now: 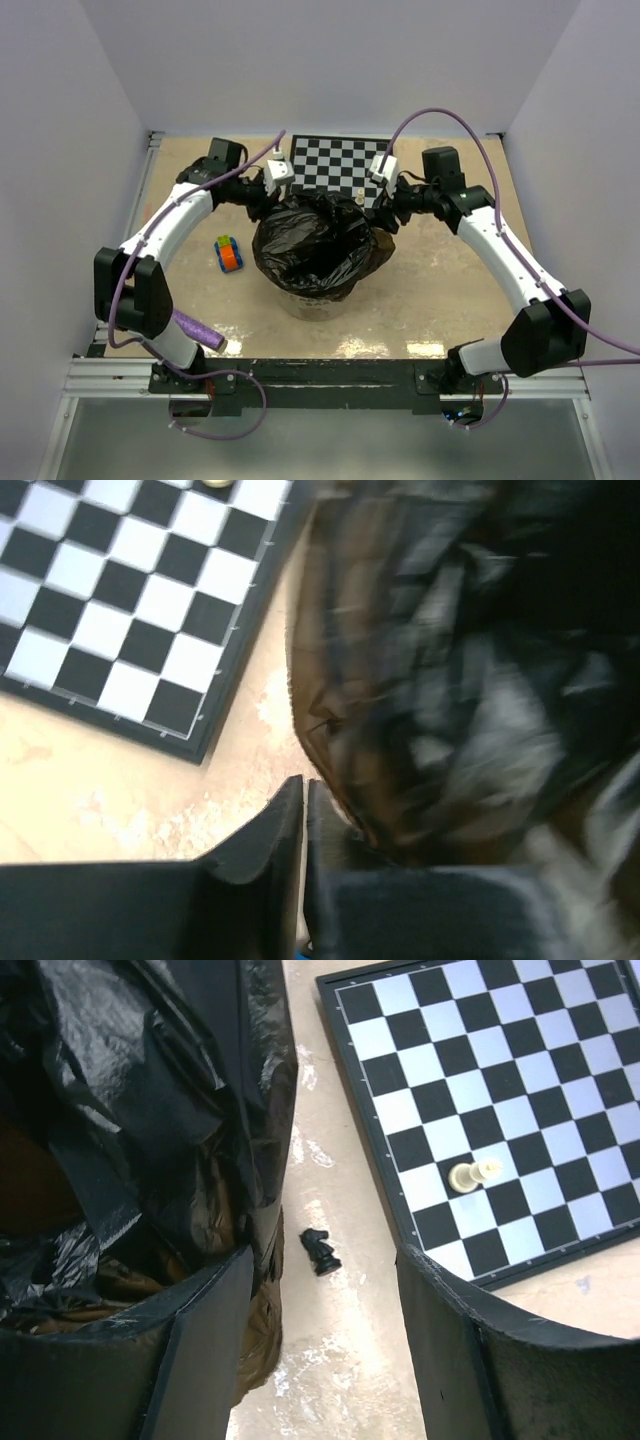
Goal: Put the trash bags into the trash bin
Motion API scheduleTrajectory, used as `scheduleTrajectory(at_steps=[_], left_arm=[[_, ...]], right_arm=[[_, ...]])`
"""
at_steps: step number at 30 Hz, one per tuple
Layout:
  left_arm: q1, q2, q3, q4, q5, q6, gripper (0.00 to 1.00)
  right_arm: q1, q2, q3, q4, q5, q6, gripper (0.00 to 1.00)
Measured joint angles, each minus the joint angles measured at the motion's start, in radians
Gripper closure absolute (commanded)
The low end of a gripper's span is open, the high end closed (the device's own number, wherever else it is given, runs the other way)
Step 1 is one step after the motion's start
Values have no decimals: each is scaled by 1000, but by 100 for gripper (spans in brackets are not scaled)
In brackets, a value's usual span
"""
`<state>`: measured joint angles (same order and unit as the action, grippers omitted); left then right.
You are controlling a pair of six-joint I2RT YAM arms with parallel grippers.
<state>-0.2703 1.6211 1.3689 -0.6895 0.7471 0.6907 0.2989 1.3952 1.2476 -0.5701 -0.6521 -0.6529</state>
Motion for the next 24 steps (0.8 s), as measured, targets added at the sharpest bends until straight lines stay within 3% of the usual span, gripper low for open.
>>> scheduleTrajectory(at_steps=[2, 5, 7, 11, 15, 20, 24], left_arm=[[31, 0, 2, 20, 5, -27, 58], [147, 8, 53, 64, 54, -125, 44], [237, 28, 126, 99, 120, -203, 28], [313, 42, 188, 222, 288, -391, 24], [237, 41, 130, 394, 390, -584, 23], [116, 66, 116, 441, 402, -631, 23], [89, 121, 146, 446, 409, -644, 25]], right_arm=[[0, -2, 0, 8, 15, 7, 36], [0, -11, 0, 10, 42, 18, 36], [0, -17, 1, 10, 60, 26, 36], [0, -24, 9, 9, 77, 37, 36], [0, -24, 13, 10, 85, 51, 36], [0, -24, 14, 8, 85, 66, 36], [0, -24, 20, 6, 85, 70, 36]])
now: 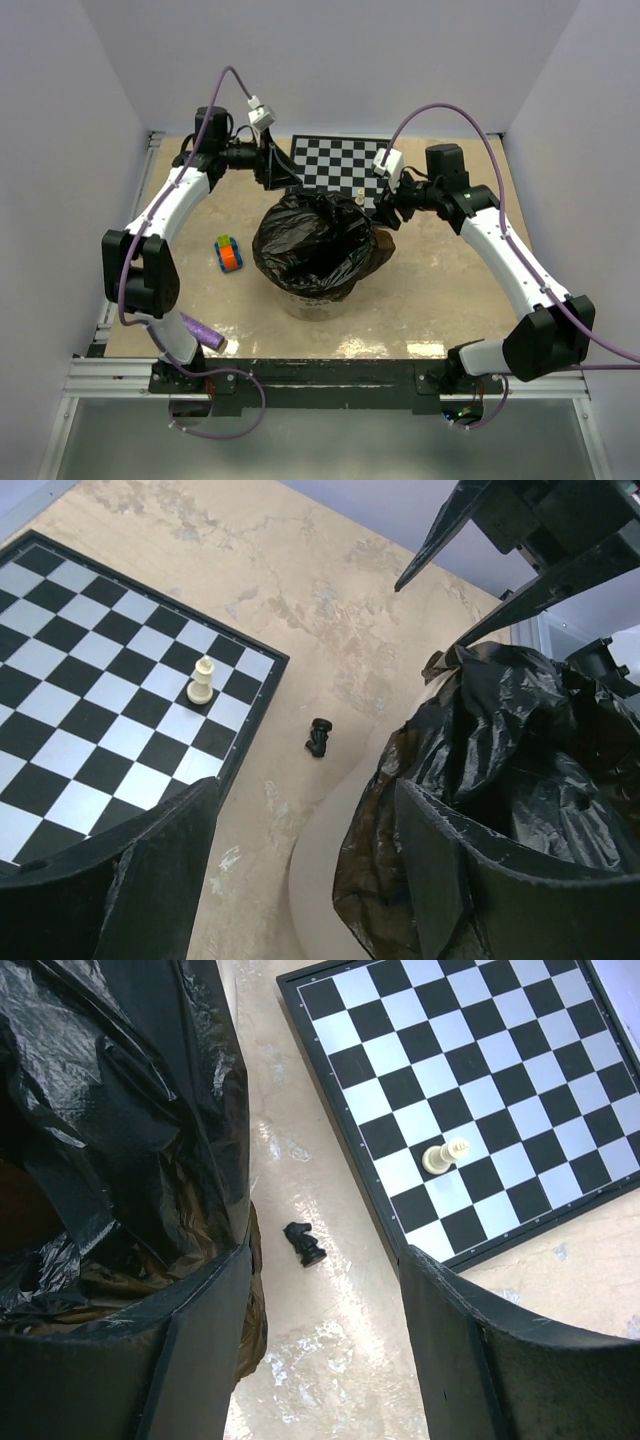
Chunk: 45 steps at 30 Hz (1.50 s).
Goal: Put the trash bags into the trash bin
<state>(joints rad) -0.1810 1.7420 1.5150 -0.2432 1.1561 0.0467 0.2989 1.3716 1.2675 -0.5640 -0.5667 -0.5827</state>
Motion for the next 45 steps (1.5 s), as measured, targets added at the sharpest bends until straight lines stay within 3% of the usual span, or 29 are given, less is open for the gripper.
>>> scheduleTrajectory(at_steps=[13, 17, 25, 30, 33, 42, 45], left_arm=[[-23, 53, 39, -73, 79, 23, 26], [-27, 74, 54, -83, 101, 16, 30], [-40, 87, 54, -96, 147, 13, 57], [-44, 94, 64, -95, 196, -6, 80], [-44, 96, 65, -77, 227, -38, 100], [-37, 98, 55, 65, 276, -168, 100], [-19, 98, 48, 77, 262, -176, 59]], right_arm=[[0, 0, 2, -1, 0, 0, 36], [0, 0, 2, 0, -1, 0, 36], [0, 1, 2, 0, -1, 0, 36], [0, 1, 2, 0, -1, 0, 36], [0, 1, 2, 1, -1, 0, 36], [0, 3, 2, 3, -1, 0, 36], [0, 3, 2, 4, -1, 0, 35]])
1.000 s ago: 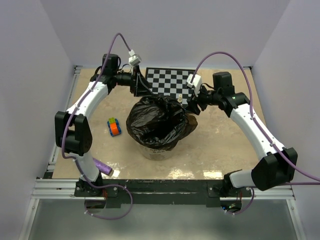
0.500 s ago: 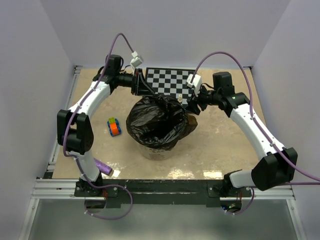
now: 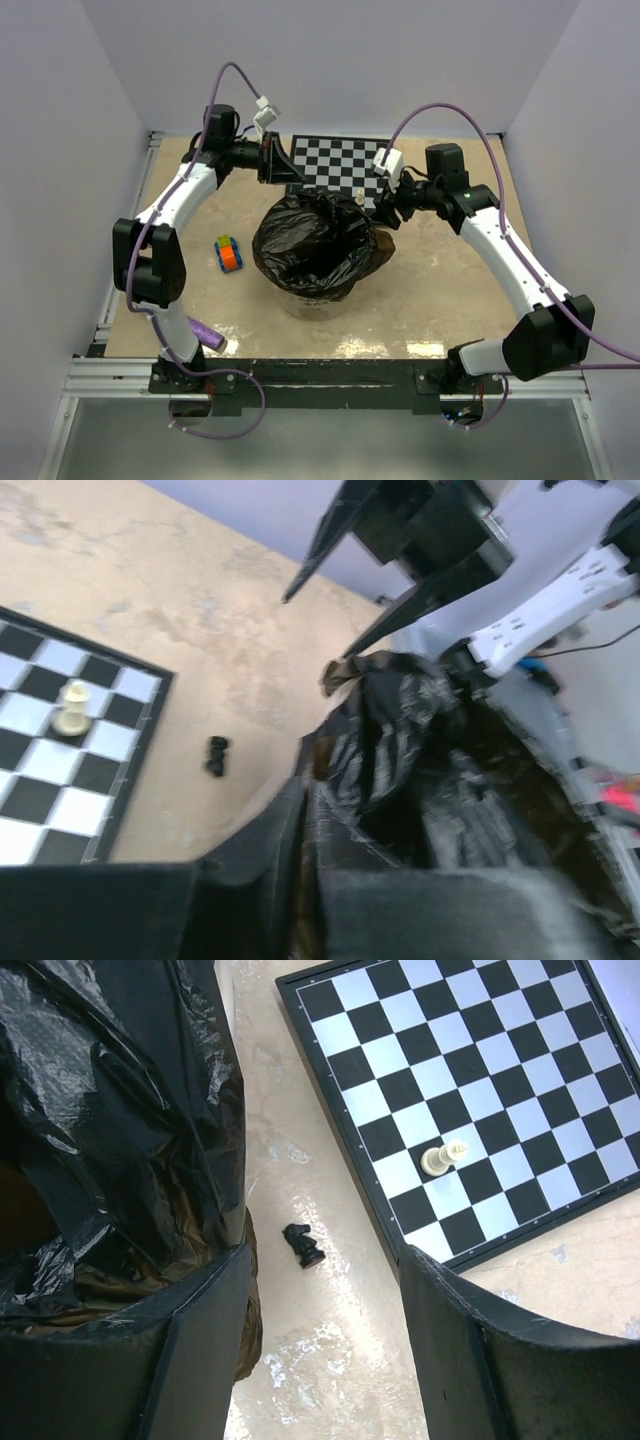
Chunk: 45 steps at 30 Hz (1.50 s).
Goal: Put the trash bags into the trash bin
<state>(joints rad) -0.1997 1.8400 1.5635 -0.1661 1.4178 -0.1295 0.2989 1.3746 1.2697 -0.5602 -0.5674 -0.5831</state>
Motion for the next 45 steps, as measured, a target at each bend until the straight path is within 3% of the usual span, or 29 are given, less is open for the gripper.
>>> scheduleTrajectory(at_steps=[2, 4, 7, 9, 15, 16, 20, 22, 32, 37, 45], left_arm=[[10, 0, 0, -17, -29, 20, 45], [15, 0, 1, -55, -63, 48, 39], [15, 0, 1, -92, -76, 69, 36], [13, 0, 2, -109, -76, 75, 36], [-11, 0, 2, -158, -75, 120, 38], [-15, 0, 2, -170, -75, 132, 41], [-29, 0, 3, -220, -72, 175, 68], [-31, 0, 4, -233, -63, 184, 74], [-31, 0, 3, -62, -52, 15, 80], [-30, 0, -15, 27, -49, -65, 100], [-14, 0, -39, -7, -92, -20, 100]], right_arm=[[0, 2, 9, -1, -1, 10, 31], [0, 7, 30, -2, -9, 35, 28], [0, 24, 102, 9, -55, 88, 23], [0, 41, 163, 29, -100, 121, 2], [0, 109, 241, 61, -239, 139, 2], [2, 120, 241, 58, -248, 139, 2], [9, 169, 241, 52, -270, 138, 2], [11, 181, 241, 52, -273, 138, 2], [31, 180, 233, 54, -293, 132, 2], [36, 176, 197, 53, -296, 131, 2], [36, 172, 194, 54, -288, 130, 2]])
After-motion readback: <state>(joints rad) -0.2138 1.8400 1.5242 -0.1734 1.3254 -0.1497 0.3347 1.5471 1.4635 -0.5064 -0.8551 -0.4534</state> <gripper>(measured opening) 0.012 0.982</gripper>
